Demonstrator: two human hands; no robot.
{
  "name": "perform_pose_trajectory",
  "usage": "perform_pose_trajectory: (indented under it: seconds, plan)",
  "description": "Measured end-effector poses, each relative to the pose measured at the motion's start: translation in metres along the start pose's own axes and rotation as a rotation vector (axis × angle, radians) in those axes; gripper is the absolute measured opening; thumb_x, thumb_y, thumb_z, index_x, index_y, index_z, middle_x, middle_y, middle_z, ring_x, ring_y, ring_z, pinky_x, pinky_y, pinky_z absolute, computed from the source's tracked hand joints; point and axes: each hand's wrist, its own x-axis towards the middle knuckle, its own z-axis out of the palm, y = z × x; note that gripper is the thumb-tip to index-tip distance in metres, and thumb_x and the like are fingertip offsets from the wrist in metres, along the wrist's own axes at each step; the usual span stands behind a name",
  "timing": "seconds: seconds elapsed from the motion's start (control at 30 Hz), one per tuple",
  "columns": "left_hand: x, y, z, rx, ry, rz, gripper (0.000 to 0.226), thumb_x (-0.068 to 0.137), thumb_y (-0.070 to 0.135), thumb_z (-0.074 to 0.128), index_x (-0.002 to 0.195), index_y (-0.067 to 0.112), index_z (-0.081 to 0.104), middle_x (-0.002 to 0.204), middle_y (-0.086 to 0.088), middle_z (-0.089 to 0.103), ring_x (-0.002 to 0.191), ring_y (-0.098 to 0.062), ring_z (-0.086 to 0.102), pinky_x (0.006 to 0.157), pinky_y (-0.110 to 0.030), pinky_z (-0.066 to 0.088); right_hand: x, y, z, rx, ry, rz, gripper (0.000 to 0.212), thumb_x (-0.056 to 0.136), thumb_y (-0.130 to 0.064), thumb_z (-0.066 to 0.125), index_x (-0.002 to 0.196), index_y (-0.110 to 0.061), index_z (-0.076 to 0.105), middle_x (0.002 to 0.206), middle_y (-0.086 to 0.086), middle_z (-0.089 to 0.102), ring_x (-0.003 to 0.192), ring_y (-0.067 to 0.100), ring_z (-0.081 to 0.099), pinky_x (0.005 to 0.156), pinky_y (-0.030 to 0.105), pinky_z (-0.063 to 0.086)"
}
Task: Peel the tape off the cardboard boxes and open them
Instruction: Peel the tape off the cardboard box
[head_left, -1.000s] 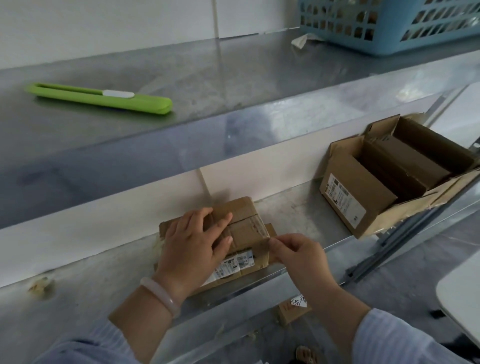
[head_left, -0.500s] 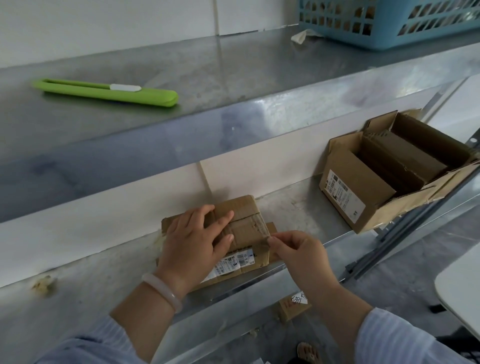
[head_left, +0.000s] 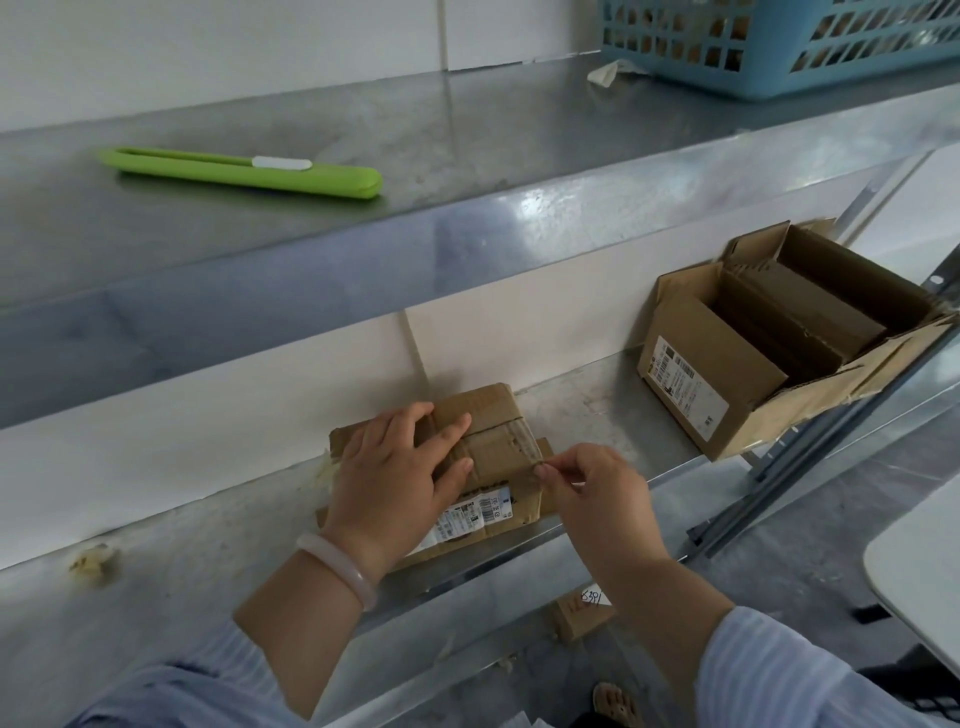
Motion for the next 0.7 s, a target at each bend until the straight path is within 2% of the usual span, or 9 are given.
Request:
perform_pose_trajectory:
  seconds: [0.07, 0.17, 0.23, 0.27, 0.37, 0.47, 0.57, 0.63, 0.7]
  plan:
    - [0.000, -0.002, 0.000, -0.010, -0.001, 0.008, 0.056, 0.092, 0.060, 0.024, 0.136, 0.038, 0.051, 0.134, -0.002, 0.049, 0.121, -0.025, 0.047, 0.098, -0.044, 0.043, 0.001, 0.002, -0.001, -0.022, -0.005, -0.084, 0.014, 0.090, -0.024, 0.068, 0.077, -0.025, 0.064, 0.085, -0.011, 0.060, 0.077, 0.004, 0.058, 0.065, 0.021, 0.051]
    - [-0.001, -0.007, -0.001, -0.015, -0.018, 0.042, 0.053, 0.093, 0.059, 0.025, 0.137, 0.040, 0.049, 0.135, 0.000, 0.048, 0.122, -0.023, 0.045, 0.100, -0.043, 0.040, -0.001, 0.009, -0.007, 0.055, -0.043, -0.171, 0.021, 0.089, -0.014, 0.069, 0.075, -0.028, 0.063, 0.080, -0.009, 0.062, 0.075, 0.005, 0.058, 0.065, 0.016, 0.050]
    - [-0.004, -0.010, -0.002, -0.032, -0.027, 0.065, 0.052, 0.093, 0.059, 0.027, 0.137, 0.042, 0.048, 0.138, 0.001, 0.045, 0.124, -0.022, 0.043, 0.102, -0.044, 0.039, 0.001, 0.012, -0.010, 0.139, -0.126, -0.072, 0.019, 0.093, -0.018, 0.064, 0.078, -0.029, 0.066, 0.080, -0.007, 0.066, 0.077, 0.005, 0.061, 0.068, 0.017, 0.052]
    - [-0.005, -0.011, -0.003, -0.047, -0.036, 0.074, 0.052, 0.092, 0.059, 0.027, 0.137, 0.043, 0.047, 0.142, 0.001, 0.043, 0.127, -0.022, 0.040, 0.104, -0.044, 0.038, 0.004, 0.012, -0.010, 0.207, -0.168, 0.017, 0.017, 0.095, -0.021, 0.059, 0.083, -0.028, 0.068, 0.083, -0.005, 0.069, 0.080, 0.006, 0.064, 0.074, 0.024, 0.055]
    - [-0.007, -0.013, -0.003, -0.105, -0.079, 0.105, 0.055, 0.090, 0.063, 0.022, 0.139, 0.047, 0.042, 0.155, 0.005, 0.030, 0.140, -0.021, 0.027, 0.111, -0.045, 0.028, 0.020, 0.001, -0.003, 0.373, -0.295, 0.193, 0.021, 0.100, -0.025, 0.049, 0.103, -0.038, 0.066, 0.103, -0.013, 0.069, 0.105, 0.013, 0.064, 0.095, 0.039, 0.053]
    - [-0.007, -0.017, -0.003, -0.147, -0.089, 0.137, 0.053, 0.090, 0.063, 0.025, 0.138, 0.050, 0.040, 0.154, 0.010, 0.031, 0.141, -0.020, 0.027, 0.112, -0.048, 0.029, 0.034, -0.012, 0.004, 0.493, -0.393, 0.264, 0.025, 0.101, -0.035, 0.045, 0.093, -0.051, 0.063, 0.109, -0.015, 0.066, 0.114, 0.016, 0.059, 0.105, 0.043, 0.045]
    - [-0.008, -0.021, -0.003, -0.144, -0.084, 0.174, 0.049, 0.091, 0.060, 0.031, 0.137, 0.048, 0.044, 0.151, 0.009, 0.037, 0.139, -0.021, 0.033, 0.108, -0.049, 0.034, 0.047, -0.014, 0.009, 0.517, -0.451, 0.361, 0.025, 0.090, -0.051, 0.049, 0.091, -0.041, 0.072, 0.106, -0.004, 0.071, 0.108, 0.020, 0.063, 0.102, 0.047, 0.046]
    - [-0.008, -0.023, -0.003, -0.145, -0.080, 0.191, 0.048, 0.092, 0.058, 0.033, 0.137, 0.046, 0.046, 0.150, 0.008, 0.039, 0.137, -0.022, 0.035, 0.107, -0.048, 0.035, 0.055, -0.011, 0.012, 0.536, -0.465, 0.403, 0.032, 0.087, -0.051, 0.050, 0.097, -0.030, 0.072, 0.106, 0.003, 0.072, 0.106, 0.022, 0.064, 0.101, 0.048, 0.048]
    - [-0.008, -0.024, -0.003, -0.147, -0.073, 0.204, 0.048, 0.092, 0.057, 0.035, 0.136, 0.045, 0.048, 0.150, 0.008, 0.040, 0.136, -0.022, 0.037, 0.106, -0.047, 0.036, 0.062, -0.007, 0.013, 0.557, -0.465, 0.428, 0.033, 0.093, -0.044, 0.050, 0.105, -0.022, 0.071, 0.108, 0.005, 0.071, 0.107, 0.022, 0.064, 0.102, 0.048, 0.048]
